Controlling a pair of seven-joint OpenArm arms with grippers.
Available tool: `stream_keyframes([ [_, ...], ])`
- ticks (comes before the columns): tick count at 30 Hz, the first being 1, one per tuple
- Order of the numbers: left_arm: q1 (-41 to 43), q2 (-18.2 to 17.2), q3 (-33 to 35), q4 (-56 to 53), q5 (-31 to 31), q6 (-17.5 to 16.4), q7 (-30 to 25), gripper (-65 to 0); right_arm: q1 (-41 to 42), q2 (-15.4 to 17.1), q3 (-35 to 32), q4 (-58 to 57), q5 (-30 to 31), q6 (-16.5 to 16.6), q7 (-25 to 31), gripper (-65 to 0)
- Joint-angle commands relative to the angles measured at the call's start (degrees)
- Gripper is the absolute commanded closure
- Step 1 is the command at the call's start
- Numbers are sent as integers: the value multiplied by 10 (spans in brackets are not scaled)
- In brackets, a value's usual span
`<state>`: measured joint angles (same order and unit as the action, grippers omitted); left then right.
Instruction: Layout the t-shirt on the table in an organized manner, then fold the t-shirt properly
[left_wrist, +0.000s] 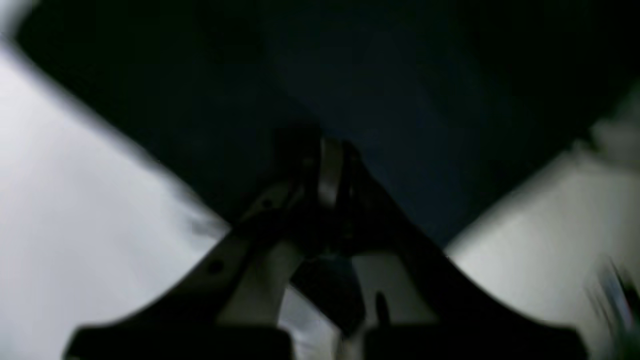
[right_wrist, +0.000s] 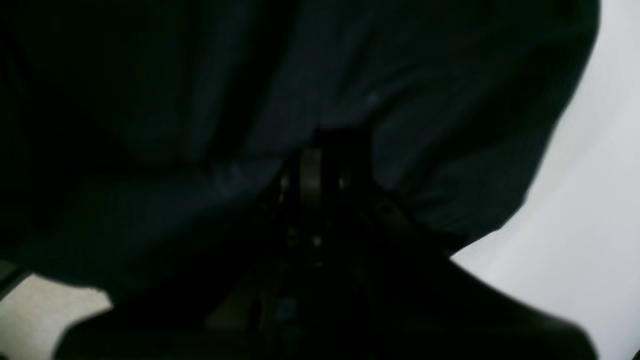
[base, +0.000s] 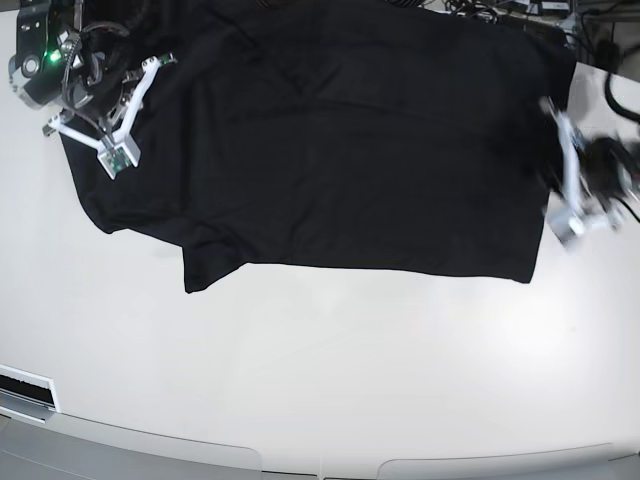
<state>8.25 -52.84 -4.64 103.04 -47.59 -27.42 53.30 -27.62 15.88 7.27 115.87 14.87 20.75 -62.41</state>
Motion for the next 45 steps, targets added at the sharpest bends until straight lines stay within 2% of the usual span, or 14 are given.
stream_keyframes([
  [1, -14, -5, -30, -3, 2, 8, -20, 0, 1, 5, 3, 11, 1, 0, 5, -65],
  [3, -22, 13, -72, -35, 4, 27, -51, 0, 2, 4, 3, 11, 2, 0, 8, -77],
  [7, -35, 38, -95, -166, 2, 23, -145, 0, 2, 3, 3, 11, 3, -4, 9, -179],
  [10, -89, 68, -95, -290, -9, 15, -155, 0, 5, 3, 3, 11, 3, -9, 17, -221],
  [11, -109, 78, -94, -331, -13, 15, -153, -30, 7, 3, 3, 11, 3, -9, 18, -223],
  [14, -169, 103, -94, -447, -14, 10, -143, -276, 8, 3, 3, 11, 3, -9, 24, -223],
  [16, -205, 116, -94, -522, -11, 11, -143, -360, 7, 3, 3, 11, 3, -9, 23, -223],
  [18, -240, 129, -94, -590, -9, 6, -148, -360, 7, 3, 3, 11, 3, -9, 24, -223],
  [21, -289, 148, -92, -673, -2, -28, -172, -360, 11, 3, 3, 11, 3, -8, 25, -223],
  [24, -321, 170, -92, -721, 36, -27, -207, -360, 11, 3, 3, 11, 3, -9, 28, -223],
  [31, -330, 218, -84, -732, 86, -13, -273, -360, 11, 3, 3, 11, 3, -9, 28, -223],
  [38, -331, 252, -16, -732, 111, -2, -325, -360, 11, 3, 3, 11, 3, -14, 26, -223],
  [42, -335, 260, 17, -732, 100, -37, -323, -360, 11, 3, 3, 11, 3, -30, 27, -223],
  [45, -344, 268, 35, -732, 94, -45, -304, -360, 11, 3, 3, 11, 3, -30, 35, -223],
])
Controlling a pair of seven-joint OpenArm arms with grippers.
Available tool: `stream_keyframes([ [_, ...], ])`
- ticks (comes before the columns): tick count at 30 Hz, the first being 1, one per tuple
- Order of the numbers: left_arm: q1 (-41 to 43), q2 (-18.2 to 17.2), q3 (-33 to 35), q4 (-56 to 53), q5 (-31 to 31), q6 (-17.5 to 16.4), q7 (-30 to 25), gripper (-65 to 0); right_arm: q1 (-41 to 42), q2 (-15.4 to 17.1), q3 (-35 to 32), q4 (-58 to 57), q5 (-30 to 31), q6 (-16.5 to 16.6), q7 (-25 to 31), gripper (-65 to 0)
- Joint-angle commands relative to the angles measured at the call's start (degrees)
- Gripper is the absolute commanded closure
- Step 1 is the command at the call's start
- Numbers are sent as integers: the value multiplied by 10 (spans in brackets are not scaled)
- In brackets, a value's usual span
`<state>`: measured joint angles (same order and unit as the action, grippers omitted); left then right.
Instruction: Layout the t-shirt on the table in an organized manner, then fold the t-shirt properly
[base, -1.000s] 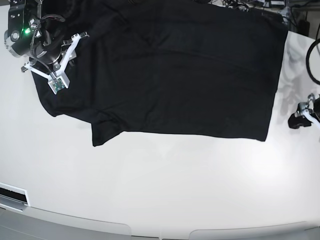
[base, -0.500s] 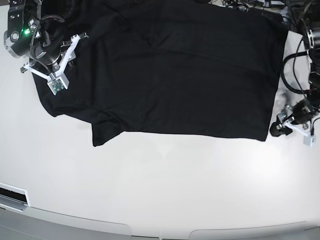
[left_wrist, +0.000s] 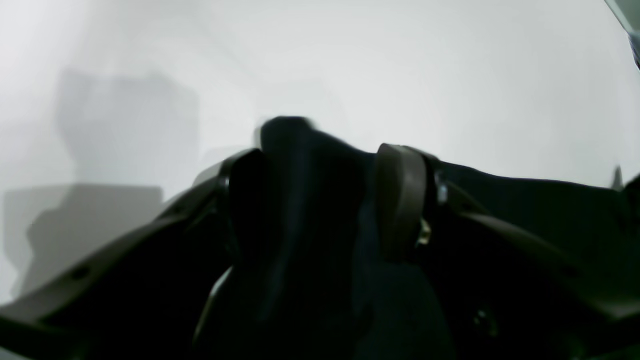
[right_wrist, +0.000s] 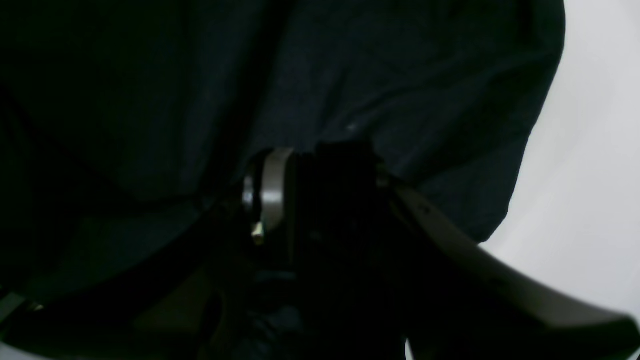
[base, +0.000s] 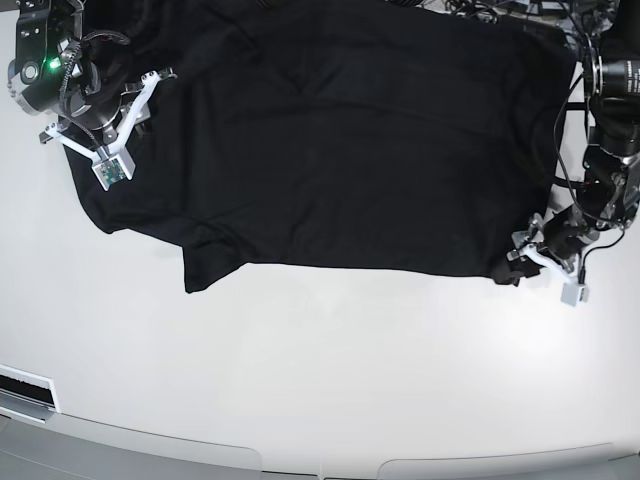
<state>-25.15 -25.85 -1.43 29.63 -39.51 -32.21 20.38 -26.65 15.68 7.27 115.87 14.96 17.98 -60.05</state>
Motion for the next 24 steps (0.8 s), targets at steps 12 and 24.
stream_keyframes([
  [12, -24, -8, 3, 3, 21, 54, 32, 0, 90, 5, 7, -59, -14, -92, 114, -311],
  [24, -24, -8, 3, 3, 59, 78, 32, 0, 334, 5, 197, -403, 176, 18, 92, -332],
])
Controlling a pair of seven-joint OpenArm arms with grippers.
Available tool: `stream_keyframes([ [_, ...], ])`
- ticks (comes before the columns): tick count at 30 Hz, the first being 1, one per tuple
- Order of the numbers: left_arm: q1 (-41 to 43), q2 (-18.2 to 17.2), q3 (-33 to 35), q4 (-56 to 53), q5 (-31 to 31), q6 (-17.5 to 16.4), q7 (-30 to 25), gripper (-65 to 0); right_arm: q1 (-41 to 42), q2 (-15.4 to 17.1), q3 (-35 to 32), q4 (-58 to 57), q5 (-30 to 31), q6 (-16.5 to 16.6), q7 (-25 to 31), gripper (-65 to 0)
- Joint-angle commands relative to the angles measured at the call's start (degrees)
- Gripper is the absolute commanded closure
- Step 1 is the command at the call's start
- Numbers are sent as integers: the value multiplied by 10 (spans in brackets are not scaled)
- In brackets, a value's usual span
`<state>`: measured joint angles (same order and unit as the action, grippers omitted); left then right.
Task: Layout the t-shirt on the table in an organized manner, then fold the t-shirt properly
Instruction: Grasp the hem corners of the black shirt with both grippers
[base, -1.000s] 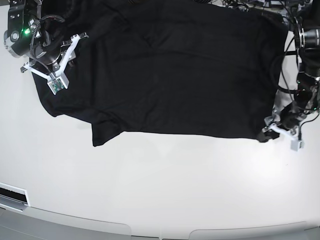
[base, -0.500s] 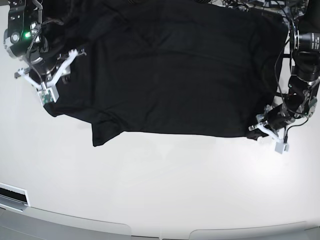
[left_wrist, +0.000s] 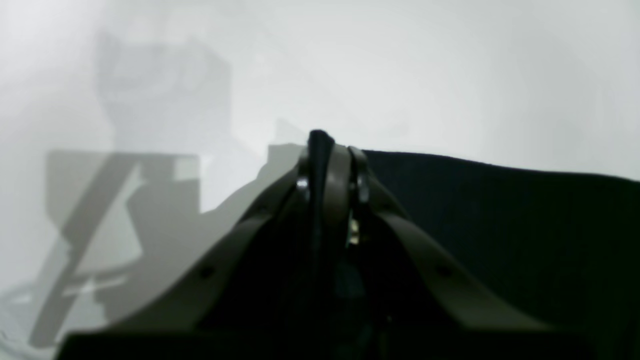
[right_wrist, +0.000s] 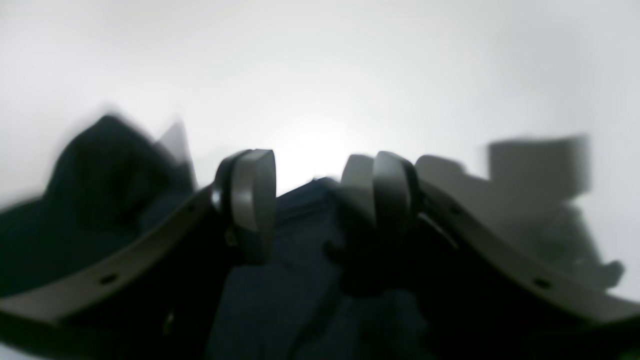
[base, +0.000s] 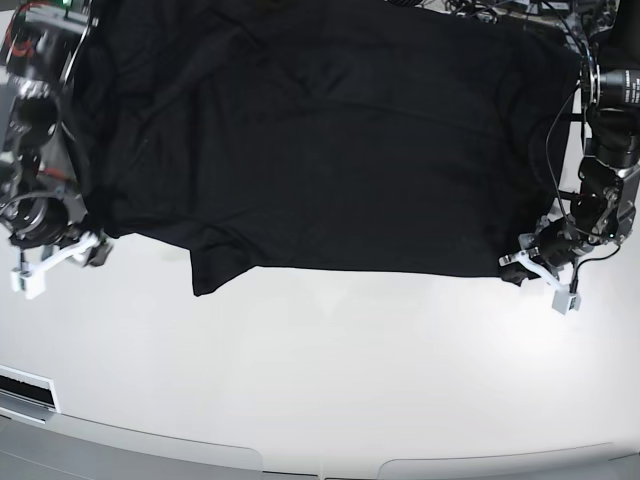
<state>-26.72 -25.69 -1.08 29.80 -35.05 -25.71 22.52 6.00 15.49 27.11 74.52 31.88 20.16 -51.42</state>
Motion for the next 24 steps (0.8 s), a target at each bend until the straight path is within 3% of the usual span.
stream_keyframes([
  [1, -8, -10, 0, 2, 14, 13, 10, 0, 25, 8, 15, -25, 13, 15, 0, -332],
  [4, -8, -10, 0, 2, 14, 13, 10, 0, 64, 21, 25, -140, 51, 47, -1, -332],
  [8, -8, -10, 0, 2, 14, -9, 10, 0, 107, 26, 25, -275, 56, 112, 22, -332],
  [15, -8, -10, 0, 2, 14, -12, 10, 0, 119, 28, 19, -308, 48, 181, 27, -330],
  [20, -8, -10, 0, 2, 14, -13, 10, 0, 118, 48, -49, -308, 5, 185, 29, -330],
  [24, -8, -10, 0, 2, 14, -13, 10, 0, 118, 66, -125, -308, 4, 185, 35, -330],
])
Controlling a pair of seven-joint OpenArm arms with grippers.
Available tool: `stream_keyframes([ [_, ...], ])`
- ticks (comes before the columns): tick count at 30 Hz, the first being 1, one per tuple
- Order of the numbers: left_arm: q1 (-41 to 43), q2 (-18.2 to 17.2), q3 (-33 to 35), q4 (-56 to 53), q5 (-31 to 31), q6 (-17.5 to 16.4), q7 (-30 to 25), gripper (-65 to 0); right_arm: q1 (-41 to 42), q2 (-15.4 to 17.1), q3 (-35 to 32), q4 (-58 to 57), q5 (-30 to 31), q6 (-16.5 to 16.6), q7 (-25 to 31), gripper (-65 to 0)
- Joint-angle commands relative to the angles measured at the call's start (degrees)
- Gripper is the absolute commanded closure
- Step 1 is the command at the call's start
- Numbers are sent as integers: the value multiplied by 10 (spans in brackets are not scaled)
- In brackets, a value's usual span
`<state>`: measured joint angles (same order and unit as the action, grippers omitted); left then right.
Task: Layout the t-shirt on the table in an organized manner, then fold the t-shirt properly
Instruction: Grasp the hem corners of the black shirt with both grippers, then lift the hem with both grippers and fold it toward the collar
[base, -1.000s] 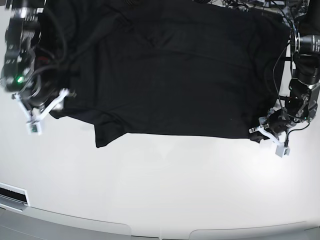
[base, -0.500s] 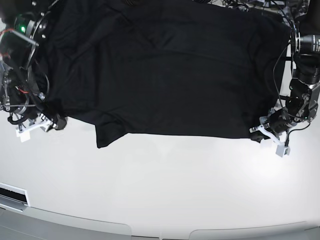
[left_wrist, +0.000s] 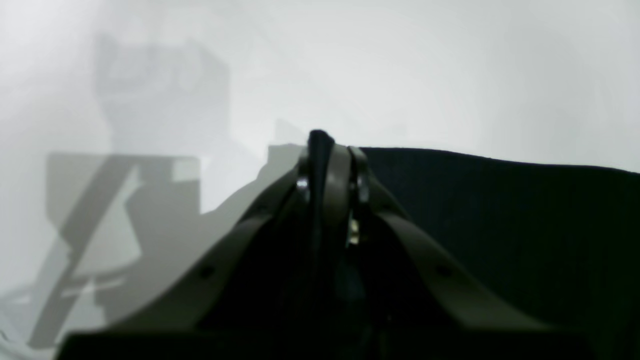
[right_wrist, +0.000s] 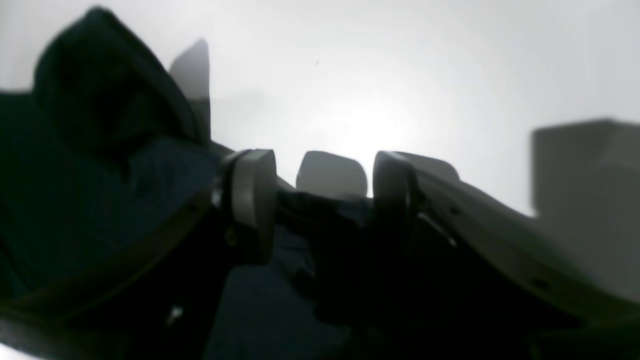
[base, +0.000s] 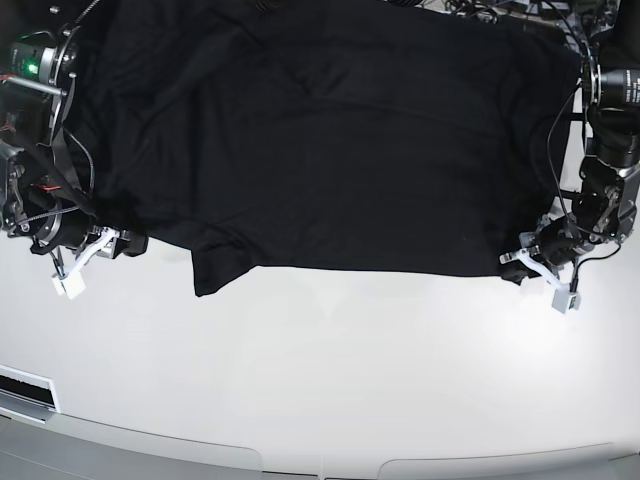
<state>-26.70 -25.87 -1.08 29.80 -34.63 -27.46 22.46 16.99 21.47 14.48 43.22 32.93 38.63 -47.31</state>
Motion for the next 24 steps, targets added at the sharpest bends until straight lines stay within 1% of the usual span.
stream_keyframes([
  [1, -8, -8, 0, 2, 10, 5, 11, 0, 9, 9, -15, 5, -6, 0, -6, -330],
  [2, -8, -8, 0, 2, 10, 5, 11, 0, 9, 11, -31, 5, -9, 0, -6, -326],
  [3, -8, -8, 0, 2, 9, 5, 11, 0, 9, 11, -45, 5, -14, 0, -3, -308],
  [4, -8, -8, 0, 2, 9, 5, 11, 0, 9, 11, -57, 5, -24, 0, 3, -273],
  [5, -8, -8, 0, 2, 10, 5, 11, 0, 9, 11, -67, 5, -34, -1, 13, -220],
  [8, -8, -8, 0, 2, 10, 5, 11, 0, 9, 11, -83, 5, -61, -1, 49, 0],
  [11, -9, -8, 0, 2, 10, 5, 12, 0, 17, 13, -83, 7, -75, -2, 71, 0],
  [14, -23, -11, 0, 2, 9, 5, 23, 0, 27, 16, -83, 33, -75, -3, 62, 0],
  [15, -30, -12, 0, 2, 9, 5, 27, 0, 29, 18, -83, 47, -75, -8, 54, 0],
  [16, -39, -14, 0, 2, 9, 5, 32, 0, 30, 21, -83, 64, -75, -21, 45, 0],
  [18, -55, -20, 0, 2, 9, 5, 39, 0, 28, 28, -83, 106, -75, -64, 29, 0],
  [19, -63, -23, 0, 2, 7, 5, 42, 0, 28, 33, -83, 125, -75, -80, 22, 0],
  [21, -78, -28, 0, 2, 7, 5, 48, 0, 28, 42, -83, 160, -75, -93, 11, 0],
  [24, -97, -30, 0, 2, 7, 5, 50, 0, 29, 51, -79, 211, -75, -98, 10, 0],
])
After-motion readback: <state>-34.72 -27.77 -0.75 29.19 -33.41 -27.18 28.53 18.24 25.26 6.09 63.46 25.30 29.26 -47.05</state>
